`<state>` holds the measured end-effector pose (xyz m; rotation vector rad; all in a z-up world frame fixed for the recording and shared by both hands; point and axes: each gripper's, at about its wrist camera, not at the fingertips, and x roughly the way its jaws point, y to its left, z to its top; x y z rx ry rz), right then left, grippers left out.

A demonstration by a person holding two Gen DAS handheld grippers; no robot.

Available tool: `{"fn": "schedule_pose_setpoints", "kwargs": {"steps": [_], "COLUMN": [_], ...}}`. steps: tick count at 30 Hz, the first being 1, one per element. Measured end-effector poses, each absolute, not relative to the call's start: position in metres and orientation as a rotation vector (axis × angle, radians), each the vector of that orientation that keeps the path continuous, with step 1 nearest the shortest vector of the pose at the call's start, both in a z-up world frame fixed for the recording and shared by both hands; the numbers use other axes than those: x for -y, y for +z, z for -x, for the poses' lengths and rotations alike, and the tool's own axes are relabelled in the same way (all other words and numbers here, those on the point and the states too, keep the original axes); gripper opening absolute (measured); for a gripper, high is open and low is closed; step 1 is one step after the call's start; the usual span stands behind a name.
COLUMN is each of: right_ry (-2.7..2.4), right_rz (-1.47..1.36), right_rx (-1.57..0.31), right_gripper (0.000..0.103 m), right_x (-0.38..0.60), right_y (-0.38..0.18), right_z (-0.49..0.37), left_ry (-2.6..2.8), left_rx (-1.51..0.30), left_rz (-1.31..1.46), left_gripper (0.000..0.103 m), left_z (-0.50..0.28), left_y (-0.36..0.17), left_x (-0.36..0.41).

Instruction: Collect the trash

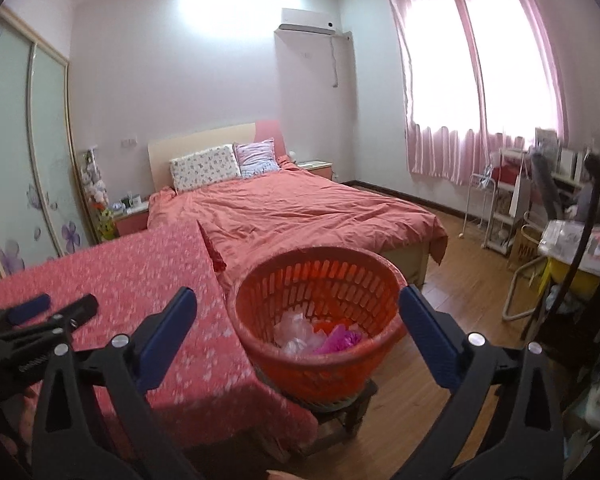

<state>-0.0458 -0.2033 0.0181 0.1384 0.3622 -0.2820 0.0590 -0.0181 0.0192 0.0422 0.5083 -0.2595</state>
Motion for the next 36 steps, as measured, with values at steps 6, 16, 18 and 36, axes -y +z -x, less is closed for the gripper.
{"fn": "schedule_pose_setpoints", "kwargs": {"steps": [6,16,18,36], "right_ry": [-0.283,-0.319,-0.322,-0.365], "right_rz": [-0.111,-0.083,-0.082,-0.058], "right_rx": [-0.367,-0.378,-0.385,-0.459], "right_gripper": [0.099,0.099,0.099,0.099], "right_x": [0.182,0.162,0.161,0.153], "right_y": [0.014,0.009,0.007,-0.011], "right_z": [0.068,0.091,0.094,0.099], "left_ry": [-0.17,-0.027,-0.016,0.017], "left_rx": [-0.49,-0.459,-0.457,-0.499], "left_rz": [-0.036,-0.028,-0.026,-0.001], "left_gripper": [0.097,0.101,0.101,0.101], "left_z": [-0.031,0.009,0.014,0.022], "left_y": [0.011,-0.003,-0.004,-0.01], "left_x": [0.002,-0.022,-0.025,-0.032]}}
